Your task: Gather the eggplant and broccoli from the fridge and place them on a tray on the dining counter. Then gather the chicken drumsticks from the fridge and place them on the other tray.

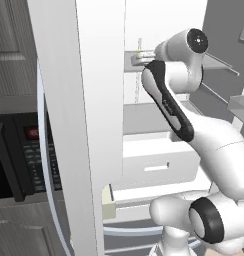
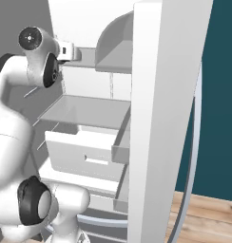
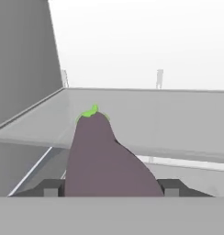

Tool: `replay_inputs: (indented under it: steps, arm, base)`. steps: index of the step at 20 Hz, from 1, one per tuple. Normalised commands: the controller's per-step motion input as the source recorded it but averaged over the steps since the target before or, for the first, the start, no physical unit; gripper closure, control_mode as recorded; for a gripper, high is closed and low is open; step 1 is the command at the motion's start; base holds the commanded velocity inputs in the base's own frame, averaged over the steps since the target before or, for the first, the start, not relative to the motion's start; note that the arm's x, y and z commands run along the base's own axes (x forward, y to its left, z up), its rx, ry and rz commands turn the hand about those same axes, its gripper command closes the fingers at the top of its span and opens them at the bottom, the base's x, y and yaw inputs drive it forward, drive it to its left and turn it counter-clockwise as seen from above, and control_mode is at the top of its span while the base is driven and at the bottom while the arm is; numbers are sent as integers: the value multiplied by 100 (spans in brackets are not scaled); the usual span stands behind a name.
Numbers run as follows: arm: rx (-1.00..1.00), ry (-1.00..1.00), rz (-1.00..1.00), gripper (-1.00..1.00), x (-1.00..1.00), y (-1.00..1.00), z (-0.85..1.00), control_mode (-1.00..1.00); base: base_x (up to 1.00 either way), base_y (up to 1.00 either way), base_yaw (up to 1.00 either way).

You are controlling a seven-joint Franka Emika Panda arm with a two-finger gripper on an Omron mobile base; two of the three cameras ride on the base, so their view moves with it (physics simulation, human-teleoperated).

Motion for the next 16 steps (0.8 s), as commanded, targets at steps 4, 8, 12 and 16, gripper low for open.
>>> replay_inputs:
  steps: [4, 8, 12, 16]
  arm:
    - [7, 1, -8, 100, -100, -34, 26, -100]
    - [5, 4, -9, 100, -100, -31, 10, -100]
    - [3, 6, -6, 100, -100, -27, 1, -100]
    - [1, 8, -1, 100, -100, -26, 0, -100]
  base:
    - [0, 0, 0]
    - [0, 0, 0]
    - [0, 0, 0]
    - [0, 0, 0]
